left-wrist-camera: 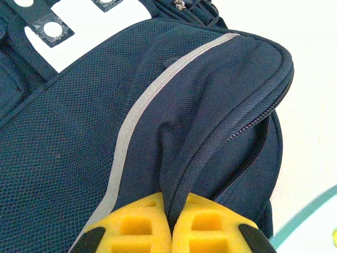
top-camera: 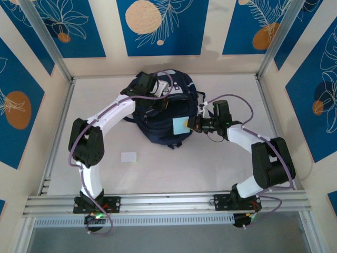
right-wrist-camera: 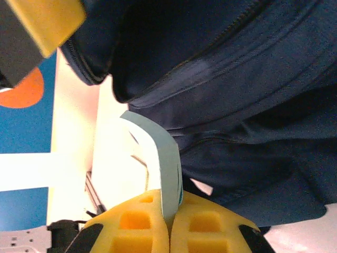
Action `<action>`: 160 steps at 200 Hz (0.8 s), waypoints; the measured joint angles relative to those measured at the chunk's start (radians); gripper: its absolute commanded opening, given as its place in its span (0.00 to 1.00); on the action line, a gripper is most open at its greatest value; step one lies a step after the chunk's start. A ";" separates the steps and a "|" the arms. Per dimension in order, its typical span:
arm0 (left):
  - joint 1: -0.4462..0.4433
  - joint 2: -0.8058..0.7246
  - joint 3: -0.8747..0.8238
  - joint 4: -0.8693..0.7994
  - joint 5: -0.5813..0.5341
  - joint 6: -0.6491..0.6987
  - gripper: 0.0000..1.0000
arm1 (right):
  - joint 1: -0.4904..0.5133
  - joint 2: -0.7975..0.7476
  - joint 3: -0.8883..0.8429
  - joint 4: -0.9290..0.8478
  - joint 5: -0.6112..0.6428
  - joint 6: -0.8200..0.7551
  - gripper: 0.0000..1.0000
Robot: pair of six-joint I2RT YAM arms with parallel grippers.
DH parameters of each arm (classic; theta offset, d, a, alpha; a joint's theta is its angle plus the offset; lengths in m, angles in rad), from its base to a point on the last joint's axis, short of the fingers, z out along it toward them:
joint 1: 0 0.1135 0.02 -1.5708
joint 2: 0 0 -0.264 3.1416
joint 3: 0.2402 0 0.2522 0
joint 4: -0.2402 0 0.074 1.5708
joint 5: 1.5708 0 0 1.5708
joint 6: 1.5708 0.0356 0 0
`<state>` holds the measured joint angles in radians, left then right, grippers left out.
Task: Pack the student bag
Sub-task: Pick up the loose stationery from the student bag, then place the loose stationery in the student bag.
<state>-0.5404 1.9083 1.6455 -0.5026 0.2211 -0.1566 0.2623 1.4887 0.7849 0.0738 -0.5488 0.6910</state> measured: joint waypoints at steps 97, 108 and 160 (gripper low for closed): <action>0.000 0.000 -0.002 0.002 0.023 -0.015 0.00 | 0.093 0.193 0.117 0.151 0.157 0.394 0.00; 0.000 0.000 -0.005 0.005 0.026 -0.019 0.00 | 0.101 0.229 0.138 0.177 0.179 0.450 0.00; 0.000 0.000 -0.018 0.019 0.034 -0.022 0.00 | 0.155 0.355 0.205 0.368 0.302 0.663 0.00</action>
<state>-0.5407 1.9079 1.6272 -0.4831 0.2554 -0.1783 0.4175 1.8435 0.9897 0.4419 -0.2470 1.3537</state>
